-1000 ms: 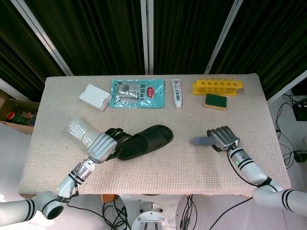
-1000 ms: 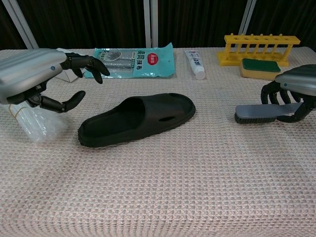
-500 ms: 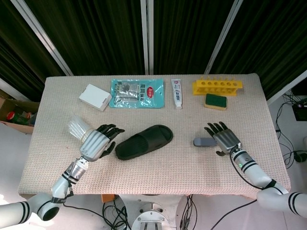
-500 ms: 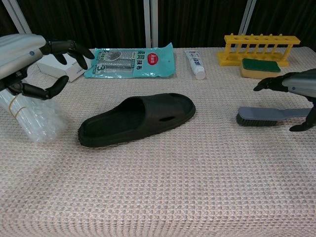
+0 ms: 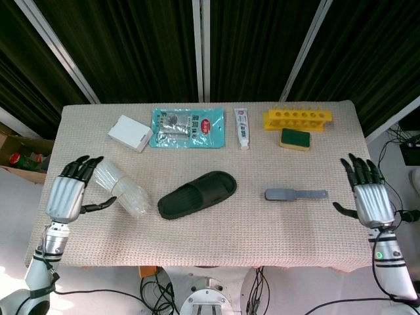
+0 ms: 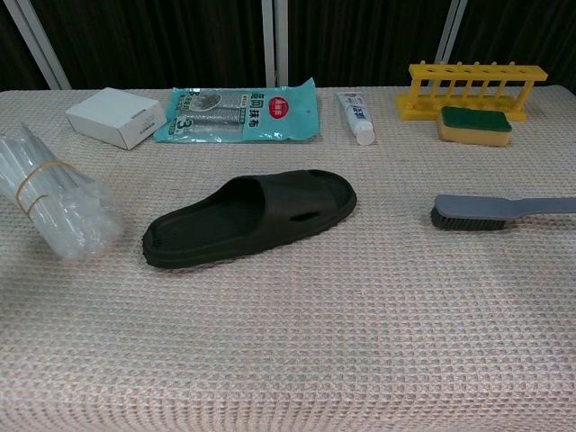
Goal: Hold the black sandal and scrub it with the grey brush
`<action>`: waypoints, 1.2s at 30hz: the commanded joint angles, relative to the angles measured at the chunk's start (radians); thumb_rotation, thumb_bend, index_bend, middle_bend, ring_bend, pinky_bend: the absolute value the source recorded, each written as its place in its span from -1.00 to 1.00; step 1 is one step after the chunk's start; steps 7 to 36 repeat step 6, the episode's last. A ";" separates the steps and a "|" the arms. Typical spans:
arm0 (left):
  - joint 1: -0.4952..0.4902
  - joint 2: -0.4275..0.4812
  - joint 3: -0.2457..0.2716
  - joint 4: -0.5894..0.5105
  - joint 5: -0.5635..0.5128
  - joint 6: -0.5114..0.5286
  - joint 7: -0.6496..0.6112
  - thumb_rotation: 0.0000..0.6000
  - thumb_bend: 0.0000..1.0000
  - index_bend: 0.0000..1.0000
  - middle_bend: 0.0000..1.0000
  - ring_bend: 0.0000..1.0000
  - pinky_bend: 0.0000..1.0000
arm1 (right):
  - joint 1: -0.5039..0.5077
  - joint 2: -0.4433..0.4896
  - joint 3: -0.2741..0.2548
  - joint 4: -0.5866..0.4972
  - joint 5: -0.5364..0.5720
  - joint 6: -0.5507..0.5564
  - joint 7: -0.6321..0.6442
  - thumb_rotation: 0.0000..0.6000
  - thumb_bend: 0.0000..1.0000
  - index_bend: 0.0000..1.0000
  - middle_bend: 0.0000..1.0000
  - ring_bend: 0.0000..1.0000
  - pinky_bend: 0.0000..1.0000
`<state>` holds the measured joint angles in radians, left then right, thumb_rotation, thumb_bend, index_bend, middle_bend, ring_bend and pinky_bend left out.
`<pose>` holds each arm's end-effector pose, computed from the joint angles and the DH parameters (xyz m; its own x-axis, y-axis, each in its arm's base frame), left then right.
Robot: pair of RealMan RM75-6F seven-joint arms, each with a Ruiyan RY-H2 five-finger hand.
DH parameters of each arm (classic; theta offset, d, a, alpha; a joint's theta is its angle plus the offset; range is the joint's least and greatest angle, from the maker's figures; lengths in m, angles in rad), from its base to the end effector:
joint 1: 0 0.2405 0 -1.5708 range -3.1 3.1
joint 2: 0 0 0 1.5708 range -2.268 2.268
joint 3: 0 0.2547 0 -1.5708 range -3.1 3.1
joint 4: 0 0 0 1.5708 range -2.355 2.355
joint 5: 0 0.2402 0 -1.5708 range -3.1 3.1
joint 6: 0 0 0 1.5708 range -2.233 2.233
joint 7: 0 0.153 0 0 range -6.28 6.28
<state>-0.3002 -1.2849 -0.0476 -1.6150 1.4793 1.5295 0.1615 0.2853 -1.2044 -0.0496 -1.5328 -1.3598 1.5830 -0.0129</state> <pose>-0.2523 0.2496 0.0835 0.3733 -0.1072 0.9215 0.9029 -0.1863 -0.3874 -0.3101 -0.2344 0.1186 0.4020 0.0759 0.9125 -0.9123 -0.0520 0.4062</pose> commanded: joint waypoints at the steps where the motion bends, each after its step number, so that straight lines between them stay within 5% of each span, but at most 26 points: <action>1: 0.066 0.041 0.023 -0.007 -0.056 0.023 -0.029 -0.60 -0.82 -0.77 -0.68 -0.79 -0.51 | -0.155 -0.038 0.002 0.122 -0.004 0.082 0.206 1.00 -0.95 -1.00 -1.00 -1.00 -1.00; 5: 0.098 0.046 0.035 0.030 -0.069 0.021 -0.048 -0.74 -0.82 -0.78 -0.70 -0.80 -0.53 | -0.176 -0.068 0.011 0.189 0.001 0.046 0.256 1.00 -0.95 -1.00 -1.00 -1.00 -1.00; 36: 0.103 0.045 0.037 0.040 -0.067 0.019 -0.055 -0.74 -0.82 -0.78 -0.71 -0.80 -0.53 | -0.180 -0.078 0.016 0.200 -0.002 0.043 0.254 1.00 -0.95 -1.00 -1.00 -1.00 -1.00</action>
